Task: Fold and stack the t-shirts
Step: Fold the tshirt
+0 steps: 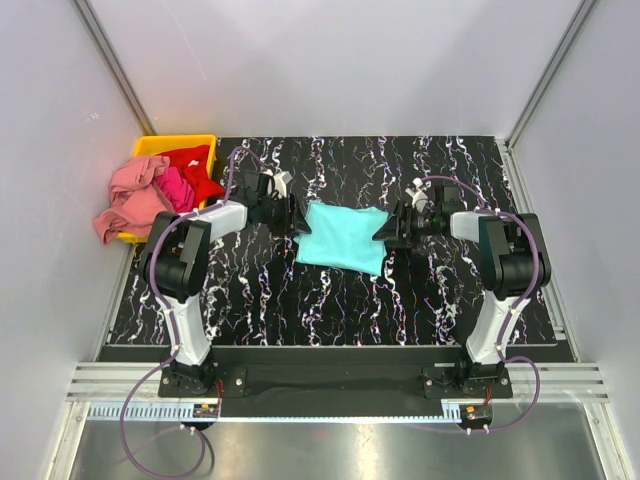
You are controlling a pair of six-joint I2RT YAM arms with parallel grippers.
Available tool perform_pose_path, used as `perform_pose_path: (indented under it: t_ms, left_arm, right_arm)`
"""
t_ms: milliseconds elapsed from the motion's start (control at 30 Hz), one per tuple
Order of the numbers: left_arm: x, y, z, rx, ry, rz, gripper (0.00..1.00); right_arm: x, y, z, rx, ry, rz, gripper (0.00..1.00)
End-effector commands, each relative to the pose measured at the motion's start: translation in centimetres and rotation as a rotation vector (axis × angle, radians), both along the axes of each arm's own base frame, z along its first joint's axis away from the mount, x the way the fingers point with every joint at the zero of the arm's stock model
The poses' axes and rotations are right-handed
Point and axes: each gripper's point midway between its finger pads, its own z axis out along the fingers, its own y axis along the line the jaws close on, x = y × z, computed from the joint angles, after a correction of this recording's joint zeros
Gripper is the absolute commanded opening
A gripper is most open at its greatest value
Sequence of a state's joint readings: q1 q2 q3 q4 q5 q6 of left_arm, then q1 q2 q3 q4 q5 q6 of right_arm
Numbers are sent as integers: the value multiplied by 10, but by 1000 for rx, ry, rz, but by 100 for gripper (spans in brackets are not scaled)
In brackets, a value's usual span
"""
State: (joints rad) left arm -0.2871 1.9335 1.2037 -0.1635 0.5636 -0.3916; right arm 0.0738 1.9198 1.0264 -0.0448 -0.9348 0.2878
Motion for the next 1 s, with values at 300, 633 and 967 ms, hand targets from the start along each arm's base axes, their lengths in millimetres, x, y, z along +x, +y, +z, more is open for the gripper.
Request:
perform_pose_path:
  t_ms: [300,633,967]
  left_arm:
    - [31,-24,114,-129,-242,27,53]
    - [38,-92,94,-234,-194,-79,52]
    - [51,-108,43,-266,-95,-59,52]
  right_arm:
    - [0,2,-3,14,29,-19,75]
    - [1,-8,-6,-65,64,-71,74]
    - [0,2,-5,7,55,-45,71]
